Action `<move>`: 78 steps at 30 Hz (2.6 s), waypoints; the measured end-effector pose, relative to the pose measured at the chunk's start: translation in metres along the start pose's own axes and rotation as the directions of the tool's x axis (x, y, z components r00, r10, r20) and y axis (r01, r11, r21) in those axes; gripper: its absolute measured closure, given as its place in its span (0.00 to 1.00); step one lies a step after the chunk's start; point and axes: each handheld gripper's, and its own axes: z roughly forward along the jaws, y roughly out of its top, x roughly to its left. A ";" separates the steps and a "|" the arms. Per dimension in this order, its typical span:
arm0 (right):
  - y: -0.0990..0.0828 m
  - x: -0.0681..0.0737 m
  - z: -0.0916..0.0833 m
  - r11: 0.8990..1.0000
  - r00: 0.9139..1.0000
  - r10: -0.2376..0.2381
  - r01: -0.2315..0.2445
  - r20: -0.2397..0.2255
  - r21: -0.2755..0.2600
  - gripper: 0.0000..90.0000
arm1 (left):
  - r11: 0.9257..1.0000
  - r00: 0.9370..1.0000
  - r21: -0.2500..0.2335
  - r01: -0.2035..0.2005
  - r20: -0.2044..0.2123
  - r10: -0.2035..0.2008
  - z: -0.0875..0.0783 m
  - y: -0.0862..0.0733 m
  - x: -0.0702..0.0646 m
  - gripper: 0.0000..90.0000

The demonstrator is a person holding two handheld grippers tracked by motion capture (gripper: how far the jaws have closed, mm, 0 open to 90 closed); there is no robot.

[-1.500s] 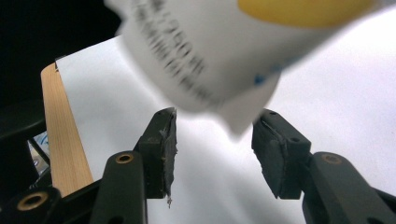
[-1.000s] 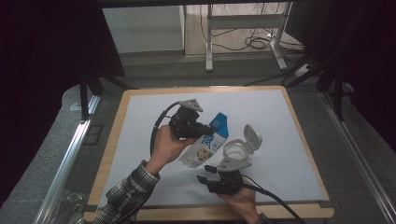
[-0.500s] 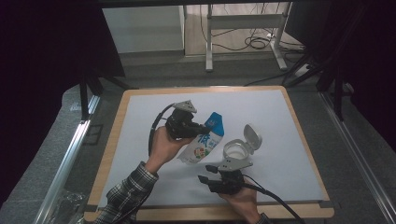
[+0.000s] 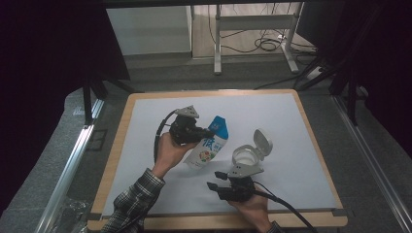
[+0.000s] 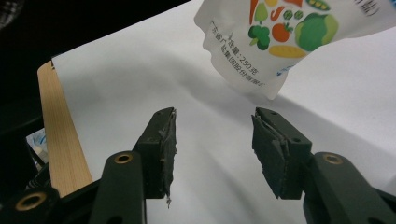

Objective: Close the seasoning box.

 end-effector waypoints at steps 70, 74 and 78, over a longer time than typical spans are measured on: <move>-0.010 -0.008 -0.017 0.993 0.998 -0.022 0.016 0.052 0.119 0.56 | 0.998 0.988 -0.063 -0.022 -0.156 0.012 -0.052 -0.106 -0.014 0.54; -0.011 -0.009 -0.019 0.992 0.999 -0.016 0.010 0.043 0.125 0.58 | 0.998 0.984 -0.052 -0.028 -0.175 0.019 -0.049 -0.110 -0.016 0.44; -0.012 -0.008 -0.022 0.993 0.998 -0.026 0.018 0.063 0.119 0.58 | 0.999 0.979 -0.038 -0.027 -0.203 0.019 -0.048 -0.116 -0.019 0.35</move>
